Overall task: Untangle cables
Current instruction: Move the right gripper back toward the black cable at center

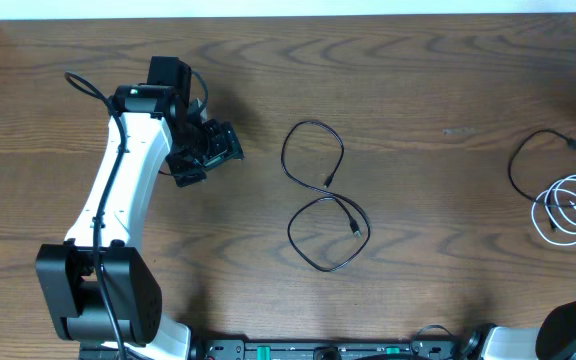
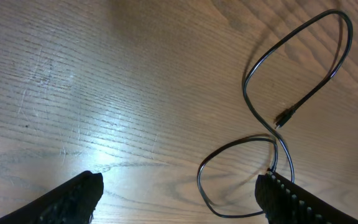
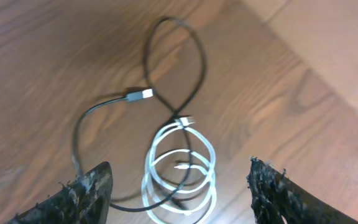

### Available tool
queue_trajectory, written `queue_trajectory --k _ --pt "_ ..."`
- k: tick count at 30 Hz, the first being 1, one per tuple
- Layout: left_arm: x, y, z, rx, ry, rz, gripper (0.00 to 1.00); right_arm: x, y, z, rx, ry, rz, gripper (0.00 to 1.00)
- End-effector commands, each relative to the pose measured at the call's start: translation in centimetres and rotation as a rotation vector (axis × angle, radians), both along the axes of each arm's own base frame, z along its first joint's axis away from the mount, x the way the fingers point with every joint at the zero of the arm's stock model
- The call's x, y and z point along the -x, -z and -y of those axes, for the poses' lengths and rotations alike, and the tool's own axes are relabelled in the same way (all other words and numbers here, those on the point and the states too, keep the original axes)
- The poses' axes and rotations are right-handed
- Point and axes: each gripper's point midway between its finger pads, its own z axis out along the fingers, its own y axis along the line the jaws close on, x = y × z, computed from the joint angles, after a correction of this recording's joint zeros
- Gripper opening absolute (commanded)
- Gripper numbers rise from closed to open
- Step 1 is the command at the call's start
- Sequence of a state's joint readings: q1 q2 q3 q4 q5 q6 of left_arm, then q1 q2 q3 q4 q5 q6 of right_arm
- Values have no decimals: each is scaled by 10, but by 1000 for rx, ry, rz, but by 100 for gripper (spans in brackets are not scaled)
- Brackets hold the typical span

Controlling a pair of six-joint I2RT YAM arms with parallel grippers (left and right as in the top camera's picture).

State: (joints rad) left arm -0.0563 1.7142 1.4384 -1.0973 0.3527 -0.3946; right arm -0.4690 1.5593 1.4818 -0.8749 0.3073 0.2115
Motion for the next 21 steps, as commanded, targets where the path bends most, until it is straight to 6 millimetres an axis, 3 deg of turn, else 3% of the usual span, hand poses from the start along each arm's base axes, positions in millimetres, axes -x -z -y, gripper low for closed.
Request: queue_trajectory --k 1,5,10,11,14,15,19,21 --pt "0 -1 0 -8 10 2 84 -8 3 -17 -84 -68 35 67" --pt "0 -1 0 -8 10 2 84 -9 11 -32 -163 -111 29 69" --pt "0 -1 0 -8 11 3 84 -20 19 -73 -354 -239 76 77" --pt "0 -1 0 -8 11 3 84 -26 19 -96 -438 -310 101 78" --pt "0 -1 1 -10 40 11 84 -36 18 -138 -541 -485 127 78" --pt "0 -1 2 -11 54 14 84 -38 21 -167 -583 -609 120 78" --pt "2 0 8 -18 90 18 84 -27 47 -222 -616 -792 14 79" --pt "5 4 7 -47 99 10 84 -12 69 -257 -637 -899 -73 80"
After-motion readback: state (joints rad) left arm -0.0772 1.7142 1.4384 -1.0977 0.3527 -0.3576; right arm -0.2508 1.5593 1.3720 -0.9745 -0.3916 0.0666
